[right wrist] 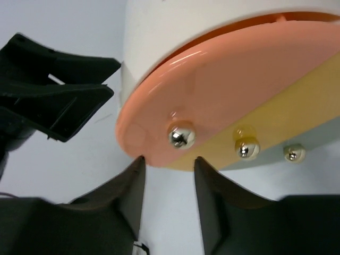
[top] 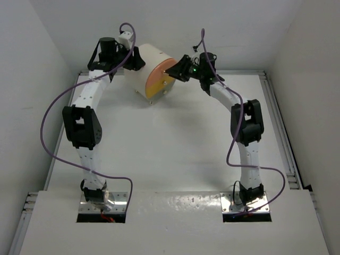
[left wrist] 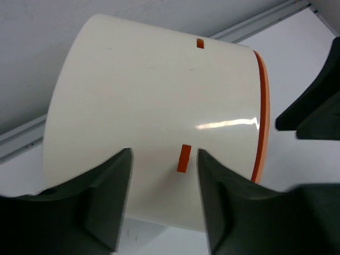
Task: Sort the stationery into containers
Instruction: Close the drawer in the storage box, then reset both arms
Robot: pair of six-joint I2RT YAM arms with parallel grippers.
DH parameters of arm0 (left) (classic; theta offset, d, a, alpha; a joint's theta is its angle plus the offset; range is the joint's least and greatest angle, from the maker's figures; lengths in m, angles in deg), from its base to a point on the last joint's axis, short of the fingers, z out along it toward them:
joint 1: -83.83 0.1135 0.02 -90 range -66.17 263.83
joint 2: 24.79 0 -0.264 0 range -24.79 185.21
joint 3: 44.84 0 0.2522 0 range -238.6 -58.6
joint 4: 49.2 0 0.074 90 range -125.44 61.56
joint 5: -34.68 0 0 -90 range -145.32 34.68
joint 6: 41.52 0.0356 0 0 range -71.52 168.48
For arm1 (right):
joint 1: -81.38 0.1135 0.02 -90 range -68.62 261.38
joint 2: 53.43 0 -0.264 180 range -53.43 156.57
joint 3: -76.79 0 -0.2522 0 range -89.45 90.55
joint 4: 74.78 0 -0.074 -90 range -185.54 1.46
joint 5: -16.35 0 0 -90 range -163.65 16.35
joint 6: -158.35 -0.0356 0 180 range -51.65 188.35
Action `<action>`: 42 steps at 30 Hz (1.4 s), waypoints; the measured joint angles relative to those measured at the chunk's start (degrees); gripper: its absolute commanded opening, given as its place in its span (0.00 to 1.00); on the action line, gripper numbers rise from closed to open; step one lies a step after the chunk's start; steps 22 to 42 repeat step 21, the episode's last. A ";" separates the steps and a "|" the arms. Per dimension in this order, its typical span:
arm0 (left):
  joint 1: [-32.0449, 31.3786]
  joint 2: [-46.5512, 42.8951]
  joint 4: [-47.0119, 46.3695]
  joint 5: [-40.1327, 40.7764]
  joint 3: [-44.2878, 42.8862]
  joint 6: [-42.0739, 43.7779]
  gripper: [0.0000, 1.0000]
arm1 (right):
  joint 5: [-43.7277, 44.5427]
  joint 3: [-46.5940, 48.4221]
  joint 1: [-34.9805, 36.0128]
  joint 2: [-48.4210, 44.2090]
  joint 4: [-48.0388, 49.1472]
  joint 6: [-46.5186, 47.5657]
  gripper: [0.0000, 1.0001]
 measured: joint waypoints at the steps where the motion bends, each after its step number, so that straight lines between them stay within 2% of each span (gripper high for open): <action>1: 0.00 0.00 1.62 0.35 -0.94 0.15 0.70 | -0.13 -0.68 -0.17 -1.18 -0.76 0.81 0.48; 2: 0.04 0.00 3.63 0.61 -2.56 0.22 0.82 | -0.28 -1.36 -0.46 -2.73 -1.66 1.77 0.52; 3: 0.24 -0.09 4.74 0.70 -3.98 0.44 1.00 | -0.28 -2.12 -0.92 -4.39 -2.62 2.62 0.64; 6: 0.76 -2.40 6.67 1.05 -4.98 0.35 1.00 | -0.63 -4.31 -2.86 -9.97 -5.81 6.08 0.71; 11: 1.84 -10.73 10.47 2.56 -0.22 2.23 1.00 | -0.87 -8.46 -8.22 -20.57 -10.75 13.38 0.73; 21: 6.58 -34.77 13.70 3.21 25.53 6.19 1.00 | 0.59 -18.01 -19.19 -36.79 -25.55 28.63 0.75; 42: 6.58 -34.77 13.70 3.21 25.53 6.19 1.00 | 0.59 -18.01 -19.19 -36.79 -25.55 28.63 0.75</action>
